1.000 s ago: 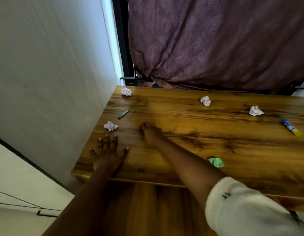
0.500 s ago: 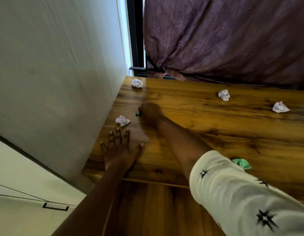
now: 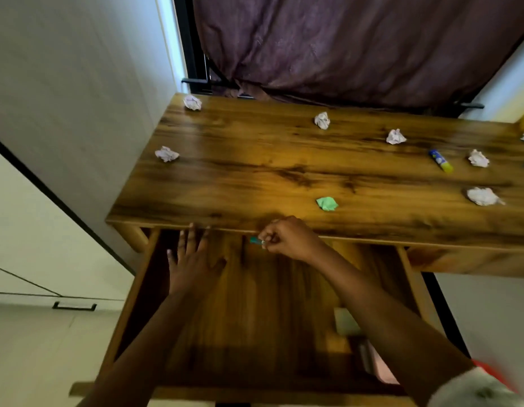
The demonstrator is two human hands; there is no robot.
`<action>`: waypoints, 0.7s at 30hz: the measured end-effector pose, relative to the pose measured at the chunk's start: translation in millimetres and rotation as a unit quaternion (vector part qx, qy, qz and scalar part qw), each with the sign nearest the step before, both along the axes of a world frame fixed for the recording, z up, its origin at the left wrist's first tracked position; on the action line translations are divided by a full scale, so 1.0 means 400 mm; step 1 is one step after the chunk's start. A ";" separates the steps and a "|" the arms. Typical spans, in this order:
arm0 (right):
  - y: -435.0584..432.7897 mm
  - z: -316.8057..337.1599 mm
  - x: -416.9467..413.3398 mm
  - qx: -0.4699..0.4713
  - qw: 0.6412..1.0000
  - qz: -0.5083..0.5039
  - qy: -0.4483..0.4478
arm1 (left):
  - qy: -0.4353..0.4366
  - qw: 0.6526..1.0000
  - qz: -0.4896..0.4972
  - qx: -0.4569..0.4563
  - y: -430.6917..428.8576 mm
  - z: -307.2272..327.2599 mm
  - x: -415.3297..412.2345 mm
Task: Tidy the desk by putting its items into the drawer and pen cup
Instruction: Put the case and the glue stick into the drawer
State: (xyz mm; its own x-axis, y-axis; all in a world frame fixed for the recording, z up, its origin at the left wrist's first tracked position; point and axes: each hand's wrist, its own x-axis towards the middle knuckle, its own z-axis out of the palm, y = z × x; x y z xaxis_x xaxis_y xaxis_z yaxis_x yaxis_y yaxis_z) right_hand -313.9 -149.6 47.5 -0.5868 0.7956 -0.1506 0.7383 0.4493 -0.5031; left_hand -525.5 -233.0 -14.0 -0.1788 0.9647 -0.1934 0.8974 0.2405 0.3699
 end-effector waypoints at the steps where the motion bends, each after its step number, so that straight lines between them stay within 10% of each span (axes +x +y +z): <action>1: -0.046 -0.008 0.045 -0.031 1.000 -0.002 0.007 | -0.002 0.999 -0.025 -0.024 -0.061 -0.001 0.041; 10: -0.283 -0.177 0.268 -0.180 0.975 0.037 -0.127 | 0.066 0.991 -0.112 -0.019 -0.366 -0.037 0.268; 21: -0.359 -0.221 0.310 -0.128 0.947 0.106 -0.273 | 0.075 0.969 -0.228 0.062 -0.388 -0.064 0.251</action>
State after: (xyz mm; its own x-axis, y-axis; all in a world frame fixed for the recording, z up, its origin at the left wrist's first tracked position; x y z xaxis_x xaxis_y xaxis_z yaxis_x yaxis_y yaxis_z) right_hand -189.9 -293.3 -41.0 -0.5084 0.5644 -0.6504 0.8263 0.5323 -0.1840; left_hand -425.3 -388.1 -39.8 0.2540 0.9642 -0.0764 0.9459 -0.2311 0.2276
